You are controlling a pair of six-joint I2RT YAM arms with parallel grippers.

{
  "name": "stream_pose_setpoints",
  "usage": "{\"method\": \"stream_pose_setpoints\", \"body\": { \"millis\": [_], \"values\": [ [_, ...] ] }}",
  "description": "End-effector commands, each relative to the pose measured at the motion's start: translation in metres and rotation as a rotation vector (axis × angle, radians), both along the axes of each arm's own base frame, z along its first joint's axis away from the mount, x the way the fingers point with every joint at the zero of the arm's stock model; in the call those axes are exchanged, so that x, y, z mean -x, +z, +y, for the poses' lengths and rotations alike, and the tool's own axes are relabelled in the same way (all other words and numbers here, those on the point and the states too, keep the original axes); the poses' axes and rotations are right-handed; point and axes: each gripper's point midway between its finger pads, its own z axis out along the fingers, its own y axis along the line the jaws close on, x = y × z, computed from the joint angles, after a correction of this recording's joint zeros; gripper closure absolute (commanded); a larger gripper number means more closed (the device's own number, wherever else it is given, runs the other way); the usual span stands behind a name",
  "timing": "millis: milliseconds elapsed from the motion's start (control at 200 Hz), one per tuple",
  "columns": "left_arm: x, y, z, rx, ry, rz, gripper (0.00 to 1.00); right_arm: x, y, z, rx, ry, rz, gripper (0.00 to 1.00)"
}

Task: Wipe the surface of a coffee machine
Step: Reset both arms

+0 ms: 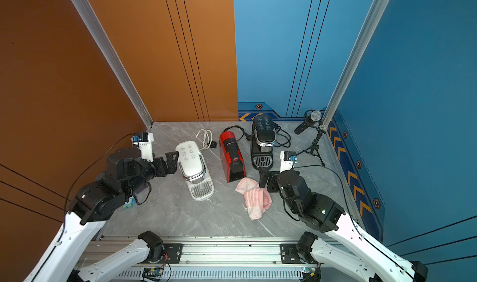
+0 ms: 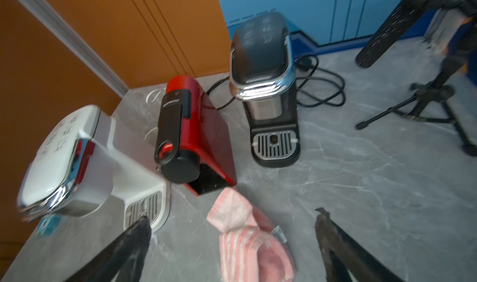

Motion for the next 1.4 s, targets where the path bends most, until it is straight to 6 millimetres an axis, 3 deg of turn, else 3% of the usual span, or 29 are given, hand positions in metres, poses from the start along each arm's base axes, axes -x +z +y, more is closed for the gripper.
{"method": "stream_pose_setpoints", "body": {
  "millis": [0, 105, 190, 320, 405, 605, 756, 866, 1076, 1261, 1396],
  "values": [
    [-0.012, -0.009, 0.031, -0.158, 0.156, -0.006, 0.02, -0.034, 0.032, -0.041, 0.191, -0.271, -0.164, 0.0],
    [-0.034, -0.037, 0.036, -0.273, 0.167, 0.093, 0.01, -0.062, 0.018, -0.054, 0.349, -0.308, -0.109, 0.0],
    [-0.057, -0.066, 0.039, -0.232, 0.142, 0.203, 0.01, -0.089, 0.002, -0.061, 0.344, -0.252, -0.078, 0.0],
    [-0.091, -0.098, 0.06, 0.004, 0.179, 0.226, 0.01, -0.112, -0.019, -0.109, 0.194, -0.376, -0.058, 0.0],
    [-0.104, -0.1, 0.087, 0.041, 0.264, 0.124, 0.01, -0.119, -0.043, -0.138, 0.162, -0.44, -0.014, 0.0],
    [-0.118, -0.133, 0.126, -0.037, 0.368, -0.007, 0.02, -0.129, -0.096, -0.163, 0.194, -0.435, 0.042, 0.0],
    [-0.122, -0.18, 0.139, -0.089, 0.395, 0.043, 0.01, -0.134, -0.105, -0.165, 0.325, -0.361, -0.023, 0.0],
    [-0.117, -0.196, 0.151, -0.114, 0.482, -0.009, 0.01, -0.138, -0.108, -0.167, 0.366, -0.357, -0.058, 0.0],
    [-0.119, -0.218, 0.145, -0.177, 0.424, -0.07, 0.01, -0.149, -0.133, -0.168, 0.364, -0.341, -0.014, 0.0],
    [-0.121, -0.212, 0.111, -0.232, 0.286, -0.144, 0.02, -0.155, -0.16, -0.168, 0.368, -0.323, 0.029, 0.0],
    [-0.117, -0.232, 0.102, -0.268, 0.241, -0.117, 0.02, -0.159, -0.178, -0.169, 0.338, -0.319, 0.054, 0.0]
  ]
}}
